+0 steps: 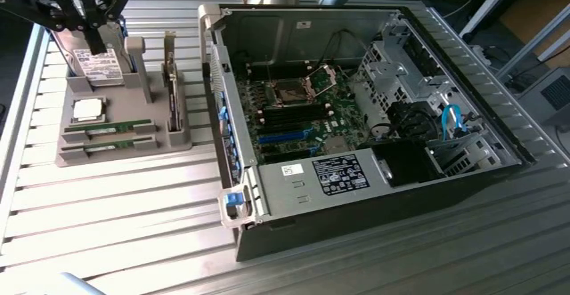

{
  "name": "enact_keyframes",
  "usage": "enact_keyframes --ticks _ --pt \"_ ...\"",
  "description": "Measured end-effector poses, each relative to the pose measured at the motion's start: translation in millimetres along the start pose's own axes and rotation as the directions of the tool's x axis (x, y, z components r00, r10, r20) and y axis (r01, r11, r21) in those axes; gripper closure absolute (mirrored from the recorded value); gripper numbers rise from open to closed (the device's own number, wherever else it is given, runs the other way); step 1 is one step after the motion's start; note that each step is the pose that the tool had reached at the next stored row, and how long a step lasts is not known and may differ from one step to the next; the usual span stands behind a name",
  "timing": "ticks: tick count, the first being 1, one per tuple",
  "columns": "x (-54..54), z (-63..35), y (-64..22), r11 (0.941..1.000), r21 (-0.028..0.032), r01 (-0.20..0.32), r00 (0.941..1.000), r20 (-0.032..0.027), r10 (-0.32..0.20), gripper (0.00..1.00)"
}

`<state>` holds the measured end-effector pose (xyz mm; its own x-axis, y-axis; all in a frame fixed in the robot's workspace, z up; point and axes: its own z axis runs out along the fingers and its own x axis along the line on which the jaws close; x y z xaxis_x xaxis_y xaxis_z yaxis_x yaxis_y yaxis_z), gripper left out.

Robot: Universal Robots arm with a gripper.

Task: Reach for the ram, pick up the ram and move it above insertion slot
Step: 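Pick up the ram and move it above insertion slot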

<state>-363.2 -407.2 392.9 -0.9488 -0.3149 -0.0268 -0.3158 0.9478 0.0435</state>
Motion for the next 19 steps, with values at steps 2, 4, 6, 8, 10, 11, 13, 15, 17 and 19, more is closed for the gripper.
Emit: enact_keyframes --ticks 2,4,6,8,10,11,13,15,17,19 --pt "0.0 0.0 0.0 0.9982 -0.0016 0.059 0.9982 -0.0025 -0.059 0.89" --pt "0.0 0.0 0.0 0.9924 -0.0036 0.123 0.9924 -0.0052 -0.123 0.89" --pt "0.0 0.2 0.0 0.9755 -0.0069 0.22 0.9755 -0.0089 -0.22 0.89" --pt "0.0 0.3 0.0 0.9578 -0.0095 0.287 0.9577 -0.0113 -0.288 0.89" --pt "0.0 0.5 0.0 0.9295 -0.0128 0.369 0.9294 -0.0142 -0.369 0.89" --pt "0.0 0.7 0.0 0.9119 -0.0147 0.41 0.9118 -0.0156 -0.41 0.89" --pt "0.0 1.0 0.0 0.8751 -0.0182 0.484 0.8749 -0.0178 -0.484 0.89" --pt "0.0 1.2 -0.1 0.8541 -0.0201 0.52 0.8539 -0.0188 -0.52 0.89" --pt "0.1 1.4 -0.1 0.8183 -0.0231 0.574 0.8181 -0.0203 -0.575 0.89" --pt "0.0 1.6 -0.1 0.7941 -0.025 0.607 0.7938 -0.0211 -0.608 0.89"
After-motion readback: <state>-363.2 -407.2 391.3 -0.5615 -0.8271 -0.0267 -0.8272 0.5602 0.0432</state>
